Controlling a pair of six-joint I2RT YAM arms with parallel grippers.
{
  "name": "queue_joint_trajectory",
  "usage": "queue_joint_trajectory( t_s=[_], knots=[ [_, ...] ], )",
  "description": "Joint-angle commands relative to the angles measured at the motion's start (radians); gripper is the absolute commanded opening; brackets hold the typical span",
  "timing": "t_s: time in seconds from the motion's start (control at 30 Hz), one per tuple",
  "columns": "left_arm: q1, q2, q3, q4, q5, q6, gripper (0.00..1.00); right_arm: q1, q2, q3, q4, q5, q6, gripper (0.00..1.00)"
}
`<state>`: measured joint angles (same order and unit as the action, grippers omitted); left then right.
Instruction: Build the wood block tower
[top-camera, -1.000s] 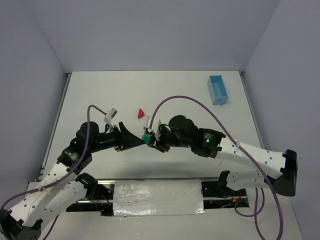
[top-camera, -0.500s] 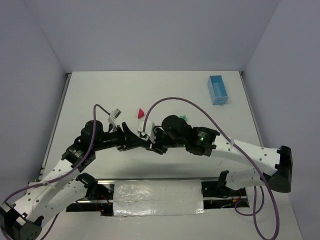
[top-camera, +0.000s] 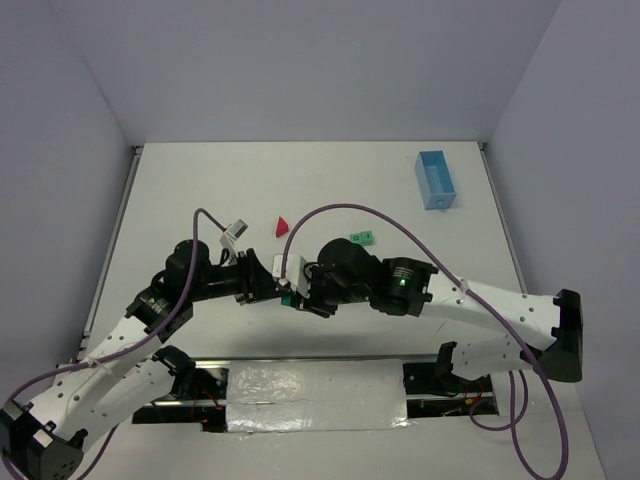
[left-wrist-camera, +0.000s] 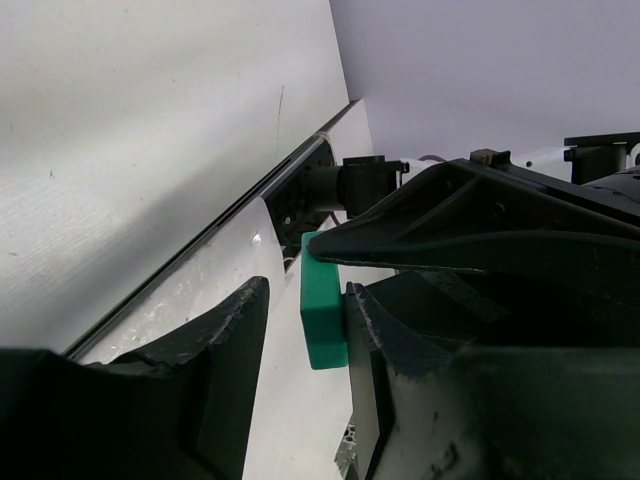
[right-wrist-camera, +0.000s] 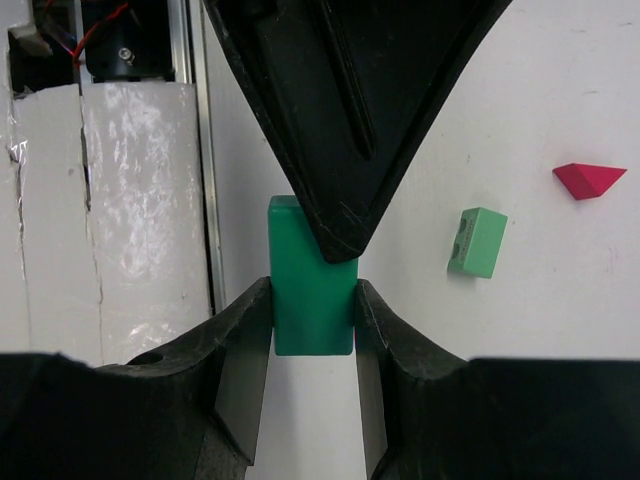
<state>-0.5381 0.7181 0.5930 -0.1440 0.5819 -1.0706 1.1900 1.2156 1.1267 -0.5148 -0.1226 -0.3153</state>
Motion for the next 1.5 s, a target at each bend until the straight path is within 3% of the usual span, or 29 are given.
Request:
queue_joint_trajectory(
  t_s=[0.0, 0.07, 0.2, 0.27, 0.43, 0.47, 0.63, 0.67, 0.77, 0.9, 1.0, 1.17, 1.27, 1.47],
  knots=[
    [-0.003, -0.002, 0.024, 0.011, 0.026, 0.038, 0.48, 0.010, 0.013, 0.070, -0.014, 0.029, -0.021, 0.10],
    [-0.003, -0.002, 0.022, 0.017, 0.030, 0.037, 0.45, 0.011, 0.027, 0.081, -0.021, 0.038, -0.024, 0.09],
    [-0.003, -0.002, 0.013, 0.030, 0.044, 0.031, 0.28, 0.011, 0.028, 0.085, -0.013, 0.047, -0.031, 0.09],
    [-0.003, -0.005, 0.014, 0.030, 0.050, 0.034, 0.24, 0.013, 0.028, 0.088, -0.010, 0.060, -0.039, 0.09],
    [-0.003, -0.023, 0.033, 0.018, 0.041, 0.063, 0.00, 0.013, 0.013, 0.084, 0.016, 0.052, -0.034, 0.16],
    [-0.003, -0.031, 0.039, 0.015, 0.023, 0.073, 0.00, 0.011, 0.004, 0.075, 0.051, 0.058, -0.024, 0.28],
    [-0.003, -0.084, 0.054, 0.000, -0.069, 0.078, 0.00, 0.010, -0.039, 0.005, 0.148, 0.072, 0.015, 0.55],
    [-0.003, -0.089, 0.071, -0.008, -0.088, 0.081, 0.00, 0.010, -0.037, 0.001, 0.165, 0.077, 0.022, 0.79],
    [-0.003, -0.094, 0.099, -0.055, -0.169, 0.098, 0.00, 0.008, -0.036, -0.002, 0.177, 0.113, 0.061, 0.99],
    [-0.002, -0.094, 0.142, -0.106, -0.283, 0.104, 0.00, 0.006, -0.080, -0.030, 0.223, 0.142, 0.114, 1.00],
    [-0.003, -0.120, 0.133, -0.114, -0.384, 0.072, 0.00, 0.008, -0.119, -0.051, 0.324, 0.248, 0.276, 1.00],
    [-0.003, -0.210, 0.064, -0.016, -0.500, -0.031, 0.00, 0.008, -0.088, 0.004, 0.280, 0.463, 0.756, 1.00],
    [-0.003, -0.226, 0.051, 0.018, -0.525, -0.086, 0.00, 0.010, -0.065, 0.008, 0.265, 0.513, 0.905, 1.00],
    [-0.003, -0.218, 0.085, -0.034, -0.547, -0.130, 0.00, 0.011, 0.004, 0.028, 0.329, 0.509, 0.934, 0.98]
  ],
)
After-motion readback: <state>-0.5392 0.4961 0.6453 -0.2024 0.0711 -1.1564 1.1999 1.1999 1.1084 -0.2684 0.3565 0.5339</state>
